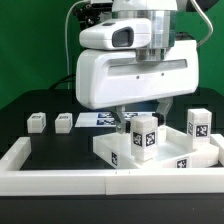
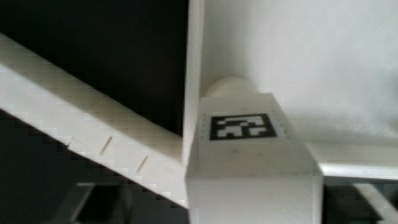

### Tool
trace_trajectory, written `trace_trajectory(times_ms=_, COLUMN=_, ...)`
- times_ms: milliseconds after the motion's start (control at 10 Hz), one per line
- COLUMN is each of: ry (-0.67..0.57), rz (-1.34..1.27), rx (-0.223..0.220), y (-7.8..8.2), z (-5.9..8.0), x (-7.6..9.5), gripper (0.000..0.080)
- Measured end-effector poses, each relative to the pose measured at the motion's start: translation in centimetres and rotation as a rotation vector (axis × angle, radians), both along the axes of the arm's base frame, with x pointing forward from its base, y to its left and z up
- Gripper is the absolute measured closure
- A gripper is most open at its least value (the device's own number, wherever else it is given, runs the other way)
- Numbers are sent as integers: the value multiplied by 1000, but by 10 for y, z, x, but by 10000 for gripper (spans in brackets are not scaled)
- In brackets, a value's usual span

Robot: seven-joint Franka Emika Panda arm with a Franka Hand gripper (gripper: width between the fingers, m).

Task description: Assemble square table

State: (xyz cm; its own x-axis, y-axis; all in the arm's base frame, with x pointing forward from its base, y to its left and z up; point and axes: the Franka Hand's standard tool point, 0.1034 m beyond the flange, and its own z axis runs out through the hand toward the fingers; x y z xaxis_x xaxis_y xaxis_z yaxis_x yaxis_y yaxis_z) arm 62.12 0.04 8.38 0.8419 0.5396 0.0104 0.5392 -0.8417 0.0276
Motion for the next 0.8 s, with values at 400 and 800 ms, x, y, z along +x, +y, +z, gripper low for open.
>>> trace_trajectory(times_ms=400, ry=-1, rz=-36, rx=2, y=0, z=0, x=0, gripper=505)
trace_trajectory(times_ms=800, ry=-4, rz=-260, rx=9, y=1, z=0, x=0, gripper=505)
